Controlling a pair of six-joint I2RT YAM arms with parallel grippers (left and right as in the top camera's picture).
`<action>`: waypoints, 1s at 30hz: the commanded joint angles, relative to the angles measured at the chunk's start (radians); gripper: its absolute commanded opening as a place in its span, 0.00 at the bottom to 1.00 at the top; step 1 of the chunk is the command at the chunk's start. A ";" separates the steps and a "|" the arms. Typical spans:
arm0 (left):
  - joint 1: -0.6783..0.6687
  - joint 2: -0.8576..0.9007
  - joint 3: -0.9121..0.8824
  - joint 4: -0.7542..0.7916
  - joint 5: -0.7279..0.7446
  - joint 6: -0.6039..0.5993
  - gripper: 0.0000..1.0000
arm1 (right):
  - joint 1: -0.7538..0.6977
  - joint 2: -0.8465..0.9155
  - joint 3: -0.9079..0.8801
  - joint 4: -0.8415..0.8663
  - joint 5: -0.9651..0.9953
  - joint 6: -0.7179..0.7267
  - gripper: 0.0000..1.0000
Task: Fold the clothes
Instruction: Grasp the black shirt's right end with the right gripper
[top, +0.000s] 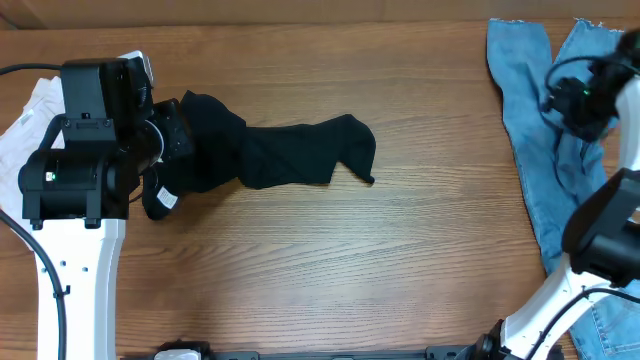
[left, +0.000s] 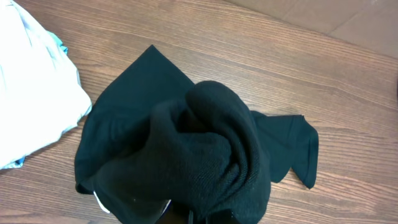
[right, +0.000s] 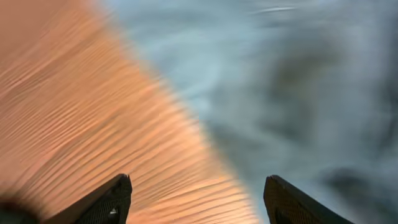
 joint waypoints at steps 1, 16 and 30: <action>-0.008 0.001 0.002 0.001 -0.042 0.020 0.05 | 0.155 -0.089 0.047 -0.084 -0.155 -0.159 0.72; -0.006 0.002 0.002 -0.005 -0.085 0.036 0.07 | 0.663 -0.092 -0.193 -0.087 -0.200 -0.202 0.80; -0.006 0.002 0.002 -0.004 -0.085 0.042 0.07 | 0.935 -0.091 -0.441 0.372 -0.190 -0.199 0.86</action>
